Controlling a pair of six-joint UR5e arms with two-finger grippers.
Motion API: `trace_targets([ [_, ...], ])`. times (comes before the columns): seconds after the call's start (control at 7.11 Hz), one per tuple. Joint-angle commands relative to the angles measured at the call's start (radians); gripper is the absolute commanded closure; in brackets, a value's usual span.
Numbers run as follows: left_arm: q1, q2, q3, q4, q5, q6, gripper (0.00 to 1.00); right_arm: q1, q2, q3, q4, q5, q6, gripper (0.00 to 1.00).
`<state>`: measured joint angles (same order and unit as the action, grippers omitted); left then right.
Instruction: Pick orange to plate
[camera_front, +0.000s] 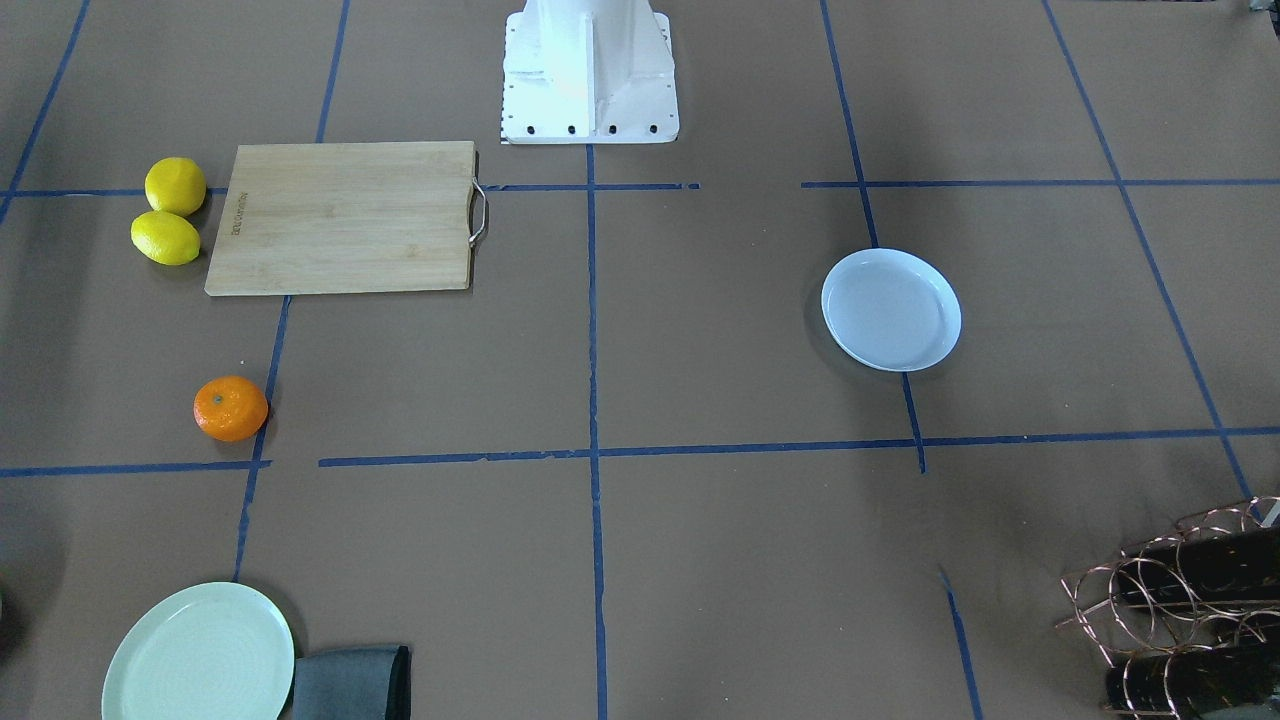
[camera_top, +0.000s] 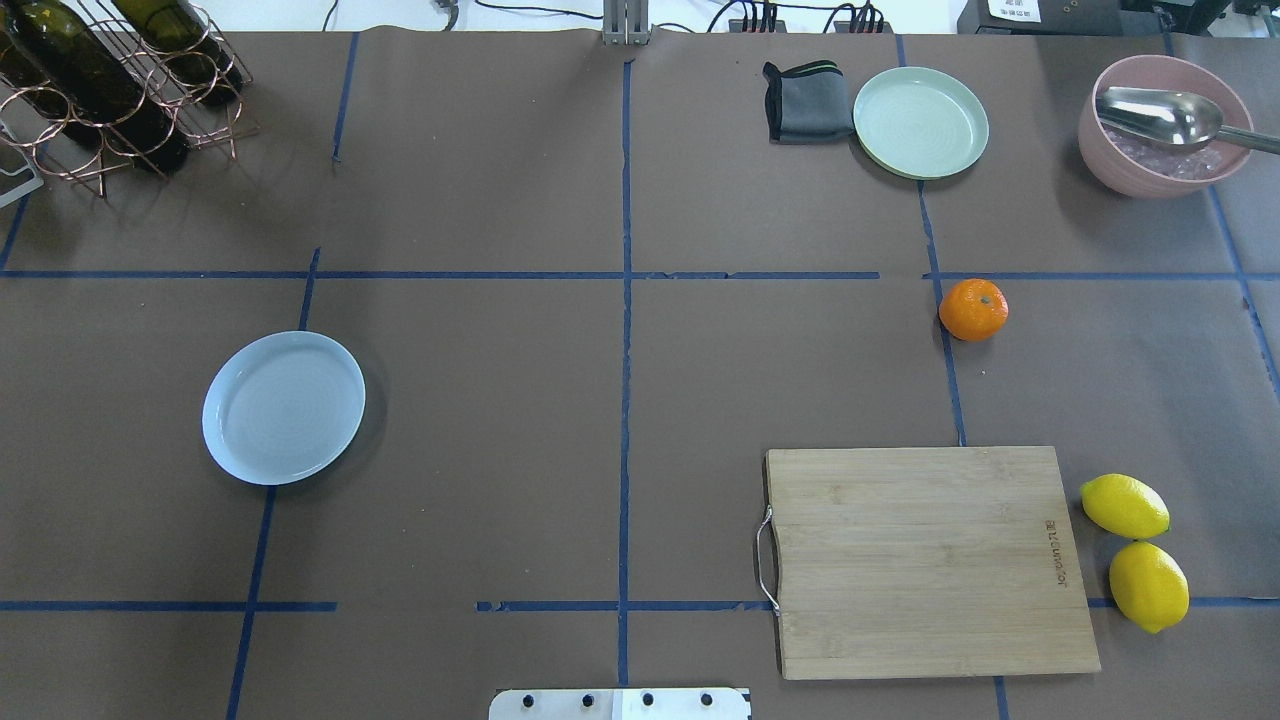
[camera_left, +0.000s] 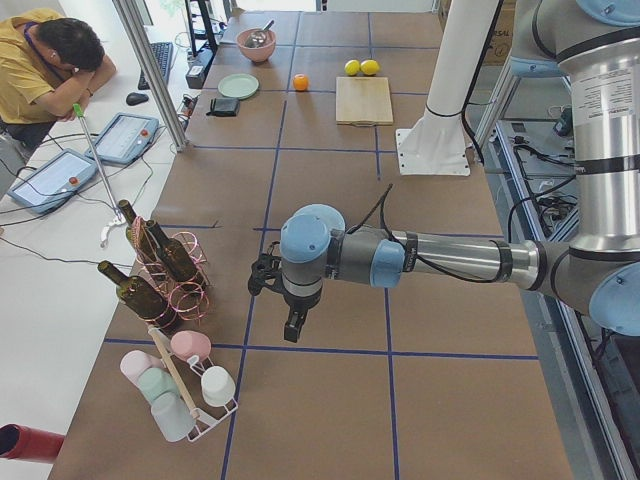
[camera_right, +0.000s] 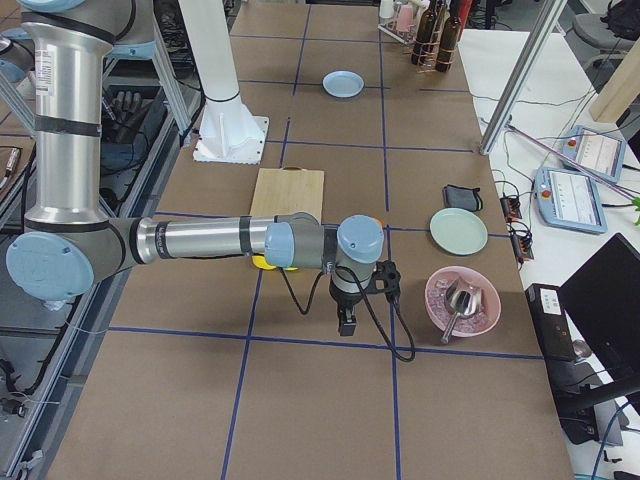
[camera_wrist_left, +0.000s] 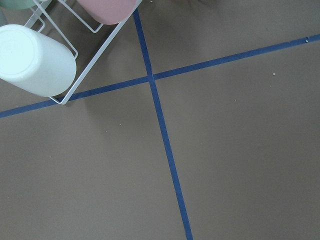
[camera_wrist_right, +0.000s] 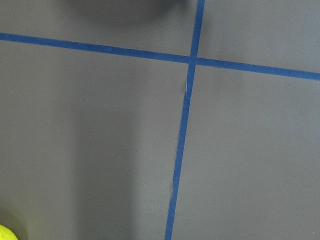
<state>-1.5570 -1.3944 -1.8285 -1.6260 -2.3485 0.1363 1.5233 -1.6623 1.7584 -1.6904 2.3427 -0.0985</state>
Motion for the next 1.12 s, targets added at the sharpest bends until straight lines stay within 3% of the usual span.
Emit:
trace_targets([
  [0.0,0.000,0.000,-0.015,0.000,0.002,0.002,0.00,0.000,0.015,0.004,0.002,0.000,0.000,0.00],
  [0.42,-0.003,0.000,-0.052,0.000,0.000,-0.003,0.00,0.000,0.073,0.073,0.006,-0.008,0.009,0.00],
  [0.7,0.000,-0.093,-0.046,-0.018,-0.001,0.000,0.00,0.000,0.098,0.066,0.087,0.007,0.020,0.00],
  [0.98,-0.001,-0.140,0.017,-0.362,-0.009,-0.007,0.00,0.000,0.052,0.062,0.167,0.009,0.019,0.00],
])
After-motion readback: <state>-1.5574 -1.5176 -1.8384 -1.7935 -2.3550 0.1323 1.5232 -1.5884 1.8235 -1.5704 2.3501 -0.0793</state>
